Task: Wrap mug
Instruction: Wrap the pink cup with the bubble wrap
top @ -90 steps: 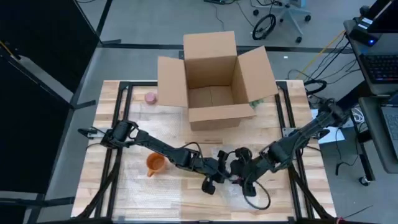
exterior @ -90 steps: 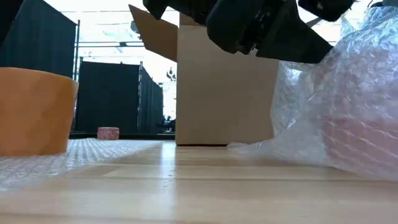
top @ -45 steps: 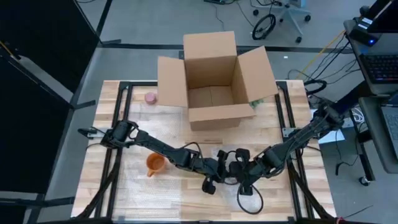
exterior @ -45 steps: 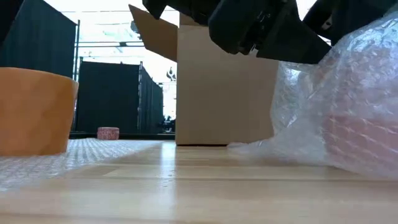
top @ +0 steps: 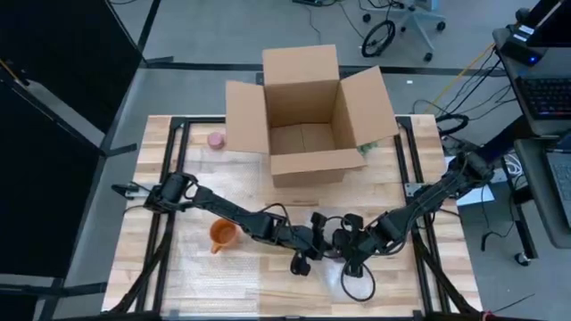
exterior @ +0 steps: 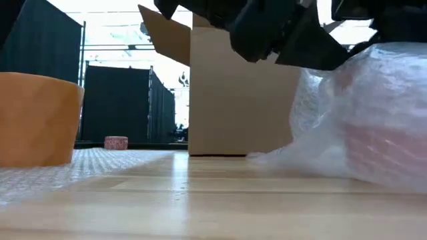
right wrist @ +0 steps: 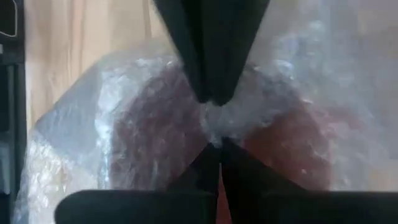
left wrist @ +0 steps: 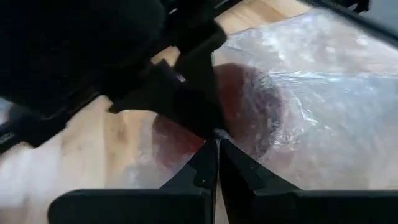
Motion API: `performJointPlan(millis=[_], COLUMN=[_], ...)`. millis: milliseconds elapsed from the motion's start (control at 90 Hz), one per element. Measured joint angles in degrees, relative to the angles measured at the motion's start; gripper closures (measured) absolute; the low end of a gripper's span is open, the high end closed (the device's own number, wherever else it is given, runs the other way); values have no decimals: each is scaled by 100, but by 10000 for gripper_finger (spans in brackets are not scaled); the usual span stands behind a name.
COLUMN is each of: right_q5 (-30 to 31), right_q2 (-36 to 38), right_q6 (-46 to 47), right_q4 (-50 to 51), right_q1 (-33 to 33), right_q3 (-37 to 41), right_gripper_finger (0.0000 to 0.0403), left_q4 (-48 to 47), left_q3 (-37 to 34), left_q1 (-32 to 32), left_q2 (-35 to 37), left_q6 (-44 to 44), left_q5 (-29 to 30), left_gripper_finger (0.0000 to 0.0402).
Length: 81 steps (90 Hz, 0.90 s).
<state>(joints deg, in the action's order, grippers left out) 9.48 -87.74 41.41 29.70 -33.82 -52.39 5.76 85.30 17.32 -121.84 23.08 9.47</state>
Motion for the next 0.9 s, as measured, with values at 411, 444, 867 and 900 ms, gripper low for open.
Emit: performJointPlan(millis=[411, 444, 867, 900], right_q5=[-138, -139, -236, -236], right_q2=[-24, -26, -28, -28], right_q6=[-172, -182, -310, -311], right_q4=[-112, -123, -162, -168], right_q1=[176, 189, 274, 275], right_q3=[214, 216, 213, 213], right_gripper_finger=[403, 403, 403, 403], left_q4=[-27, -97, -2038, -2001], left_q3=[163, 196, 266, 89], left_q1=[72, 90, 308, 297], left_q2=[252, 260, 629, 608], left_q6=[142, 161, -1348, -1509], left_q5=[377, 408, 920, 794], left_gripper_finger=[401, 401, 401, 401])
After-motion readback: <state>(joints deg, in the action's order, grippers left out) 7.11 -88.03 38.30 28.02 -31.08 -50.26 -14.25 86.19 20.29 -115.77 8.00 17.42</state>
